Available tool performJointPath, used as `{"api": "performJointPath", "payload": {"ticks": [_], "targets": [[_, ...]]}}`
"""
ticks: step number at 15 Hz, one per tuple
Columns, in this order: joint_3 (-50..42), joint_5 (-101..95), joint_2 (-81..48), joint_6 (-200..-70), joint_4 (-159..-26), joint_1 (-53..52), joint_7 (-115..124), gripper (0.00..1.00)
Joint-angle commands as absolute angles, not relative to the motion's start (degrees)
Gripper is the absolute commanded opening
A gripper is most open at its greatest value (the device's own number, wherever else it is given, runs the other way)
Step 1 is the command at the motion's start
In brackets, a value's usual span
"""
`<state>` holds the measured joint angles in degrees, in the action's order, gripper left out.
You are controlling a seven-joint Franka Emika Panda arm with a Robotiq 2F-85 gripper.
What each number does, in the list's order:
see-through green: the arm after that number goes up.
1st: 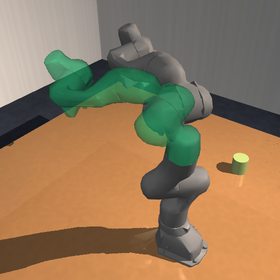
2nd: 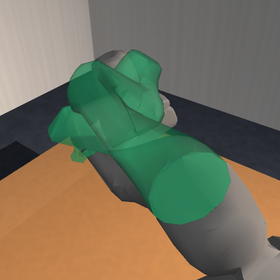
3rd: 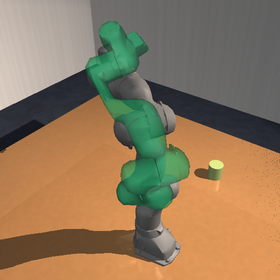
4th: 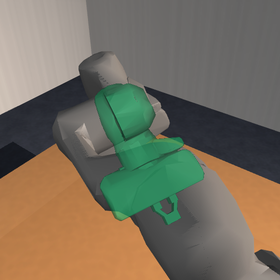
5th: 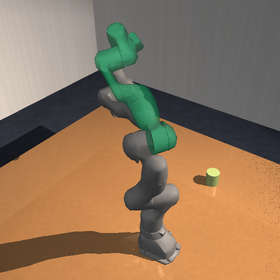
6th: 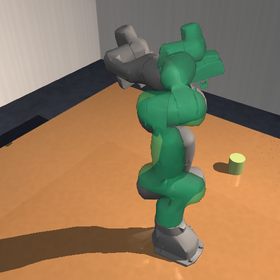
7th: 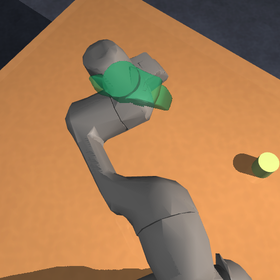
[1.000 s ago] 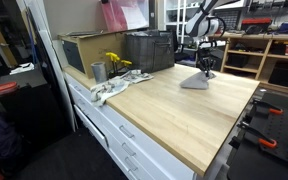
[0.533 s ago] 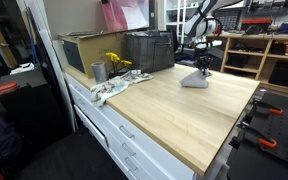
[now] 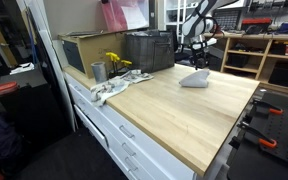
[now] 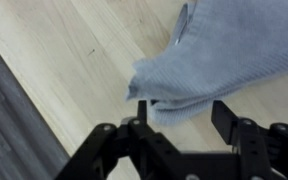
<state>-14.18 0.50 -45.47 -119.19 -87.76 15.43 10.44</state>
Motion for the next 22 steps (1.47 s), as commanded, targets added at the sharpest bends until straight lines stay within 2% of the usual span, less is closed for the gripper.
{"api": "performJointPath", "payload": {"ticks": [1,4,12,13,15,22], "targets": [[-16.77,-2.37,-41.72,-130.4,-92.87,11.93,16.73,0.99],[-14.8,0.69,-38.64,-132.43,-95.94,12.24,16.61,1.0],[-9.35,13.48,-31.67,-120.32,-102.28,16.26,11.03,1.0],[-10.02,13.31,-31.71,-119.96,-102.96,15.96,11.59,0.75],[-11.41,12.4,-32.29,-120.07,-104.17,15.59,13.65,0.66],[-13.6,14.1,-35.73,-125.49,-106.63,16.41,17.64,0.12]]}}
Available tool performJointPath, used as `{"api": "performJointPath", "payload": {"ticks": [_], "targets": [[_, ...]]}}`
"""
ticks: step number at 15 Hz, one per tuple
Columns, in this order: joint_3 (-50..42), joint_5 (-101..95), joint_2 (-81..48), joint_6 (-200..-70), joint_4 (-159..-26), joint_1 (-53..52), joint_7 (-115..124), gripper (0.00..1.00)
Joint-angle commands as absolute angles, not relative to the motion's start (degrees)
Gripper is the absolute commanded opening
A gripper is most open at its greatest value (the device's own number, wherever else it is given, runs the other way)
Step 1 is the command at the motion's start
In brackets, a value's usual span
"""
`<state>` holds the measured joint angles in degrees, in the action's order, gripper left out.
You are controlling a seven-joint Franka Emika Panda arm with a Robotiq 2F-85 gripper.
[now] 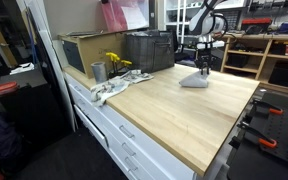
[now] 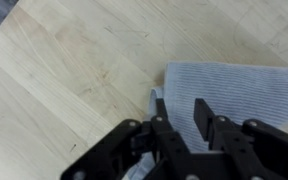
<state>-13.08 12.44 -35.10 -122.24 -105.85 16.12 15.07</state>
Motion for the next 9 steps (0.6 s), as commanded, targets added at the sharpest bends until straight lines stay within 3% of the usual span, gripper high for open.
{"api": "performJointPath", "payload": {"ticks": [1,2,9], "targets": [[-13.54,15.02,-36.47,-127.26,-106.34,16.69,18.35,0.05],[-13.52,15.58,-37.47,-128.58,-105.69,16.82,19.13,0.01],[-15.98,14.3,-43.22,-141.58,-104.34,14.03,25.31,0.0]]}}
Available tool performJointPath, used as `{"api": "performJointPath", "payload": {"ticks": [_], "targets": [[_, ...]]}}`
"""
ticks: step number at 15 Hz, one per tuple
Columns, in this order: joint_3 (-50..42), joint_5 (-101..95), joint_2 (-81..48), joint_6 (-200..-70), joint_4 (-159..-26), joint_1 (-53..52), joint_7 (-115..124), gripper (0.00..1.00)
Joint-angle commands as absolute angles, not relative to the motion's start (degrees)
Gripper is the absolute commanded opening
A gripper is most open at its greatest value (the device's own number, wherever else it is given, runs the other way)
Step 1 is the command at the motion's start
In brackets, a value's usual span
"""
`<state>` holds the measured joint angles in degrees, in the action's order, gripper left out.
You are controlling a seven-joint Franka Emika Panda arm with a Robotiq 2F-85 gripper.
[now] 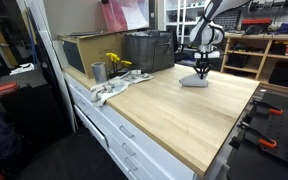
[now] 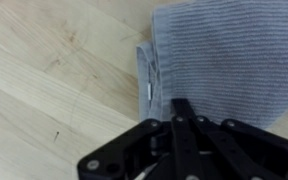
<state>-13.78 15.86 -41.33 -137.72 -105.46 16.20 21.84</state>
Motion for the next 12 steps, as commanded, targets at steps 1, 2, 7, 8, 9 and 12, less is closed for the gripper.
{"api": "performJointPath", "payload": {"ticks": [1,2,7,8,9,12], "targets": [[-16.97,13.4,-43.75,-143.25,-104.42,13.03,26.44,0.0],[-17.93,12.49,-43.98,-144.33,-104.57,12.05,27.42,0.0],[-21.96,8.19,-42.87,-146.83,-105.23,7.57,31.69,0.0],[-22.86,7.21,-43.0,-147.41,-104.96,6.8,32.36,0.0],[-23.76,6.34,-43.61,-148.03,-104.39,6.03,33.27,0.0],[-25.33,3.79,-45.71,-148.39,-102.8,4.31,35.74,0.0]]}}
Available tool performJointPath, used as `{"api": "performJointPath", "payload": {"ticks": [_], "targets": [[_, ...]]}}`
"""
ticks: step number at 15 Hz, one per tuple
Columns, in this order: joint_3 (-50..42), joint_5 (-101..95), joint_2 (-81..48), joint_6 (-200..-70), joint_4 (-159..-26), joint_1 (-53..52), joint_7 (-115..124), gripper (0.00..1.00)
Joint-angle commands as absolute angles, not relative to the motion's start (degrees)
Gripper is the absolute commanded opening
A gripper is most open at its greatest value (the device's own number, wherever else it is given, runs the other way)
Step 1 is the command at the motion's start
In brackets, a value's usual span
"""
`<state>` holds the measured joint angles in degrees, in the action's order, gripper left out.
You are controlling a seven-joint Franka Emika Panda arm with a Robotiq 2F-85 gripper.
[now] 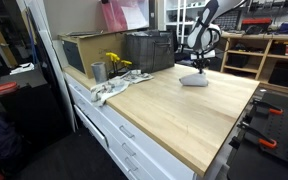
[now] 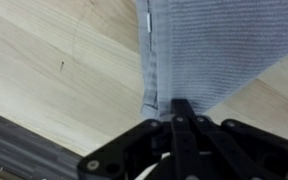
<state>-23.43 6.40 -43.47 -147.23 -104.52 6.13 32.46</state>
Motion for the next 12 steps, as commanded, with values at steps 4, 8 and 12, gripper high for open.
{"api": "performJointPath", "payload": {"ticks": [4,8,12], "targets": [[-25.26,1.45,-48.76,-147.86,-102.08,2.87,37.06,0.0],[-27.35,-1.76,-49.55,-148.36,-102.64,-0.05,38.93,0.0],[-29.42,-3.73,-44.33,-149.08,-106.73,-3.36,38.91,0.0]]}}
